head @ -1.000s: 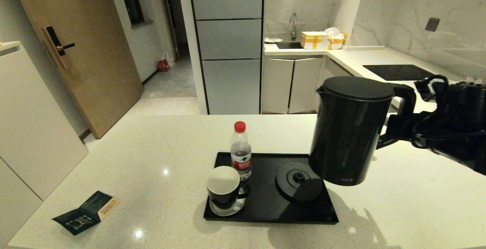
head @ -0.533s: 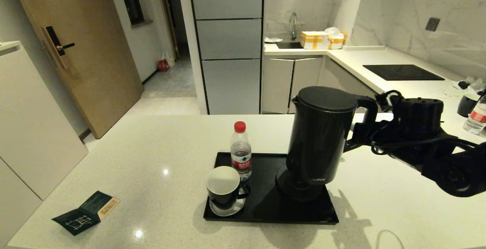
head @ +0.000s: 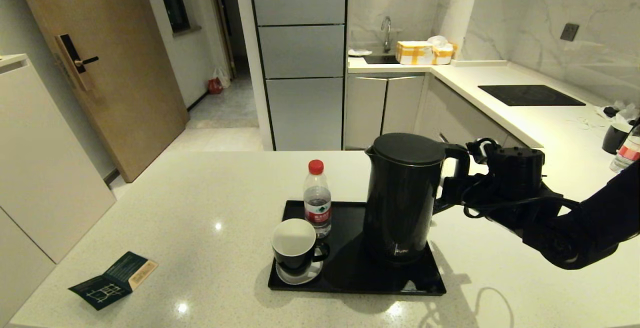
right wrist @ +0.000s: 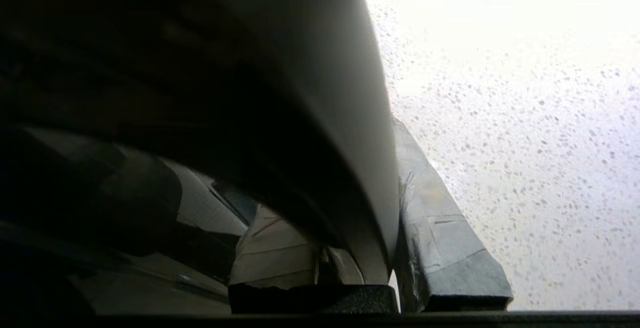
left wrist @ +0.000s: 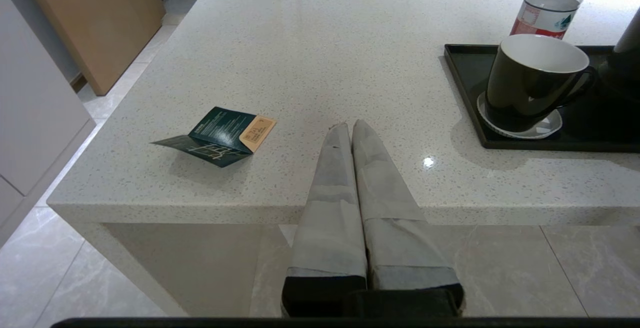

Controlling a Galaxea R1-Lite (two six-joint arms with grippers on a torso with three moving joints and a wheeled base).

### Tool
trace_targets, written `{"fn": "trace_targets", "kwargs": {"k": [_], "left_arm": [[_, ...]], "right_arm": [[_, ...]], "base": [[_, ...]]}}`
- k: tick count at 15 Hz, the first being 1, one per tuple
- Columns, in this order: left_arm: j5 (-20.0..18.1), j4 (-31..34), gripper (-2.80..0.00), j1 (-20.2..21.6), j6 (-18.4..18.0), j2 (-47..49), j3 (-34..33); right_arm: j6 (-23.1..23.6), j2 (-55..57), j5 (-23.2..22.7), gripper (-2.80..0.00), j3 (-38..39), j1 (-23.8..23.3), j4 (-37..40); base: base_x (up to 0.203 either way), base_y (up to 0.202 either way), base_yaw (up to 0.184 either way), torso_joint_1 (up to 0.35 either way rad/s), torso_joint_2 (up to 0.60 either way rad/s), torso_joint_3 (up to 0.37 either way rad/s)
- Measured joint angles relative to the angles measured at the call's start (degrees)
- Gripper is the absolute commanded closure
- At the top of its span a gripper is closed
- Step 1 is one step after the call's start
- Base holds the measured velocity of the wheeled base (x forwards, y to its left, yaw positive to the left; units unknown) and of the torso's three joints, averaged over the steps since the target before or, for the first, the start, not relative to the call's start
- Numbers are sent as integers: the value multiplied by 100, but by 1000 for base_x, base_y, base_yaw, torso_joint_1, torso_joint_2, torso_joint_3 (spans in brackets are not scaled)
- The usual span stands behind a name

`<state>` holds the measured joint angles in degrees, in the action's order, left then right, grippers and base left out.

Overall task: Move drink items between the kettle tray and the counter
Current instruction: Return the kettle to its original position

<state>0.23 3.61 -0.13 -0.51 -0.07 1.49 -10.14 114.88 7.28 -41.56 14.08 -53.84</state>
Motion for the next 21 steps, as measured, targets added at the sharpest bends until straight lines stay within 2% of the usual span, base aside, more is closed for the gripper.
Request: {"fn": "trace_targets", "kwargs": {"k": [11,21], "left_arm": [[1,2,0,-2,0,0,-1],[1,0,0,0,-1,0,-4]], "right_arm": [[-13,52,-2,0,123,-207,-44],[98,102,22,0,227,-100,-44]], "base": [[0,0,0,0,0,0],[0,0,0,0,0,0]]}}
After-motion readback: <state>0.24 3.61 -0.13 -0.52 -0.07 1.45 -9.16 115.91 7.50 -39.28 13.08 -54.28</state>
